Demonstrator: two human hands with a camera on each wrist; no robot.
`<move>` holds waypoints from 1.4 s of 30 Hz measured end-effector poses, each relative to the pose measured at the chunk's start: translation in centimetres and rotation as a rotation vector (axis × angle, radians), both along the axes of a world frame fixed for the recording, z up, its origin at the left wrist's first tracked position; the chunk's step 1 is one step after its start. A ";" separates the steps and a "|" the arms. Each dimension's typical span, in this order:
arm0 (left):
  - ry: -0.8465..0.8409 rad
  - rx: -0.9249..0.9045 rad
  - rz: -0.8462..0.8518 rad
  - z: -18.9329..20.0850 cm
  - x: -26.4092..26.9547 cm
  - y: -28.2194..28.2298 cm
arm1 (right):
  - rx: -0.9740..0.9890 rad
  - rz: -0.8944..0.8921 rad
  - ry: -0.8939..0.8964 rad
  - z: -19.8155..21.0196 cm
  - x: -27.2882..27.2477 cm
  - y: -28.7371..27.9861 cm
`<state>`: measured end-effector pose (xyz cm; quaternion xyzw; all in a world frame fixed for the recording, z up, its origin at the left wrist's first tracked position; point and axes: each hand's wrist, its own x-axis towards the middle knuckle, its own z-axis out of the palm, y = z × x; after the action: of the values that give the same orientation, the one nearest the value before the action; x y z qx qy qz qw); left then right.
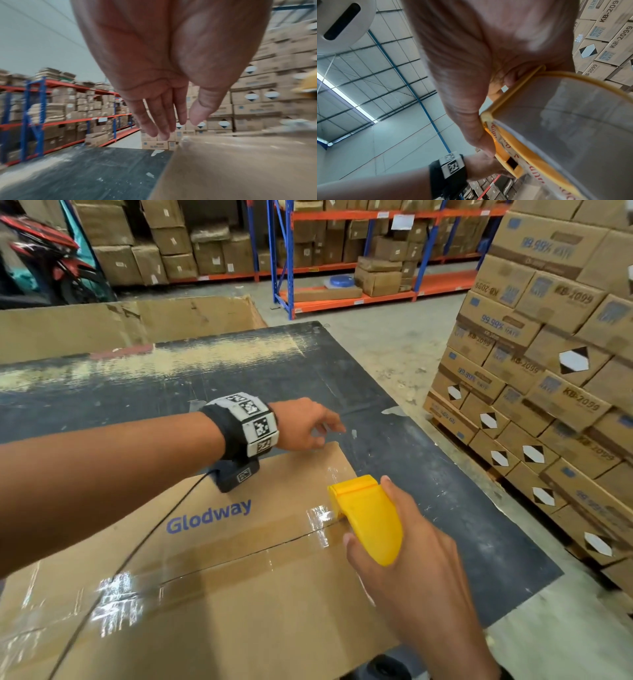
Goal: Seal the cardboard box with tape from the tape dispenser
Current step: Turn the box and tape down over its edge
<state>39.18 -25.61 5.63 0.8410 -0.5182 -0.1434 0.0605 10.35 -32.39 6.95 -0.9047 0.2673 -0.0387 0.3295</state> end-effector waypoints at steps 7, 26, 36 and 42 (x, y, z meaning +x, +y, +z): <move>0.101 0.352 -0.104 -2.4 -3.4 3.2 | -0.010 -0.003 -0.004 0.1 -0.1 0.0; 0.084 0.349 -0.098 -2.4 -4.0 3.6 | -0.118 -0.151 -0.004 -4.9 -18.8 -0.3; -0.132 0.244 -0.185 -0.9 -8.9 2.3 | 0.239 -0.181 0.180 -13.0 -22.0 -2.5; -0.052 0.197 -0.454 -0.3 -22.2 -1.9 | 0.329 -0.112 -0.092 -13.7 -22.8 -3.4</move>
<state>16.96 -27.50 5.28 0.7084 -0.6786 -0.1815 -0.0688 -12.50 -35.83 -6.76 -0.8195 0.3045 -0.0542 0.4824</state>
